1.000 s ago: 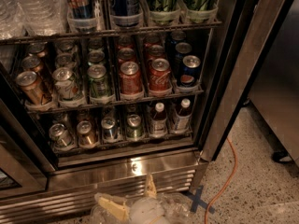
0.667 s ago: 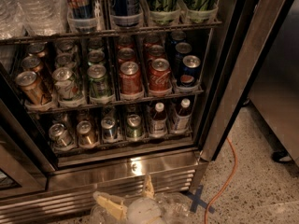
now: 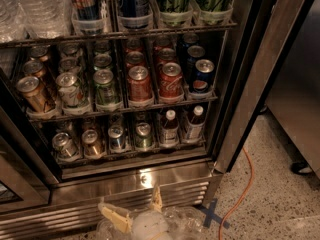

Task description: Pick redbull can from bottom shelf of fridge

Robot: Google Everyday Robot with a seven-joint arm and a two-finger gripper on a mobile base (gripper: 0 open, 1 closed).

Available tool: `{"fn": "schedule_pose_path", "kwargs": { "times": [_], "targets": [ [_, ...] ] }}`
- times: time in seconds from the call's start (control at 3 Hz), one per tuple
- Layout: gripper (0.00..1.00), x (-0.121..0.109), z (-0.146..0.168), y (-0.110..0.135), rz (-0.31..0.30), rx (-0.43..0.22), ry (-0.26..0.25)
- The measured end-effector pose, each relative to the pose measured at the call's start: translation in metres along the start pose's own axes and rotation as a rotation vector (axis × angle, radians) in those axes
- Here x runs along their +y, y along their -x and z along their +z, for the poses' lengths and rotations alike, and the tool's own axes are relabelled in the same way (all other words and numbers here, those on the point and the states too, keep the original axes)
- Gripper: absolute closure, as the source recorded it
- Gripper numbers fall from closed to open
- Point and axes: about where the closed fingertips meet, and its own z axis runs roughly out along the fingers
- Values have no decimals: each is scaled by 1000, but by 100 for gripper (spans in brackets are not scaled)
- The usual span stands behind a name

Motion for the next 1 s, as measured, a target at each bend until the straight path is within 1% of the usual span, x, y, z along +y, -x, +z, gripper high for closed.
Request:
{"fn": "schedule_pose_path", "kwargs": {
  "times": [0.33,0.67,1.0],
  "targets": [
    [0,3,30,-27,-2,-11,-63],
    [0,10,59,-32,-70,-45,-113],
    [0,15,74,-2,-187,-141,-158]
  ]
}}
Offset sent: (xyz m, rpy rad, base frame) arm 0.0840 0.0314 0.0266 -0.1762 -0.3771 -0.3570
